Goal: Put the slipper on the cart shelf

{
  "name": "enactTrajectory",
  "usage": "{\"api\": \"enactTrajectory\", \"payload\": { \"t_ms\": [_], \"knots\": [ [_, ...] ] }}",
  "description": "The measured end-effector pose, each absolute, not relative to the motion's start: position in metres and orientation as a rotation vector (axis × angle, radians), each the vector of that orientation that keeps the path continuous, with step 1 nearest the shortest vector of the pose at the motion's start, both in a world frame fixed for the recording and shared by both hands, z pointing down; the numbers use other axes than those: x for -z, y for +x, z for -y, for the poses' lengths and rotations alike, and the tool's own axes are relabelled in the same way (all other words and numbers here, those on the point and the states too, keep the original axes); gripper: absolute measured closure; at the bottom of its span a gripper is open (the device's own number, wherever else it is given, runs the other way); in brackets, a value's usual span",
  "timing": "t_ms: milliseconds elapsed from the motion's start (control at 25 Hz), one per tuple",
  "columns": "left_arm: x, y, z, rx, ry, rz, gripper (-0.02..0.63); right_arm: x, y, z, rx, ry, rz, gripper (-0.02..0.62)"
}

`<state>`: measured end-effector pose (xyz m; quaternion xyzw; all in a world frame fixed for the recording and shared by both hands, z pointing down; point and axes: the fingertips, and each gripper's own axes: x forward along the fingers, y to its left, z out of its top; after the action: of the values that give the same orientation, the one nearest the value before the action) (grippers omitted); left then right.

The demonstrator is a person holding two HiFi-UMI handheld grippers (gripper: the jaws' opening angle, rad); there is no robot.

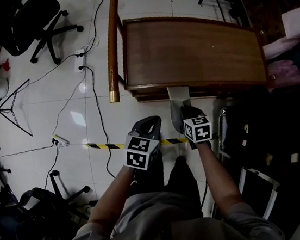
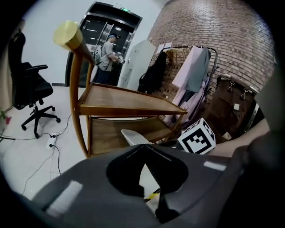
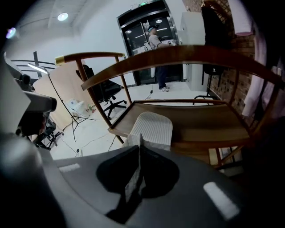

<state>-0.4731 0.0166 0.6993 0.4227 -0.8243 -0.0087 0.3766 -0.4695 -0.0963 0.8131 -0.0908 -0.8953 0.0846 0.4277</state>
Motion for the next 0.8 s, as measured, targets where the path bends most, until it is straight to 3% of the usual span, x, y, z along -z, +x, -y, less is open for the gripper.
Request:
{"api": "enactTrajectory", "payload": {
  "t_ms": [480, 800],
  "knots": [
    [-0.632, -0.412, 0.061, -0.112, 1.468, 1.873, 0.598, -0.718, -0.339, 0.134, -0.298, 0.072, 2.252, 0.586],
    [-0.572, -0.335, 0.119, -0.182, 1.676, 1.828, 0.598, -0.628, -0.247, 0.160, -0.331, 0.234, 2.405, 0.587]
  ]
}}
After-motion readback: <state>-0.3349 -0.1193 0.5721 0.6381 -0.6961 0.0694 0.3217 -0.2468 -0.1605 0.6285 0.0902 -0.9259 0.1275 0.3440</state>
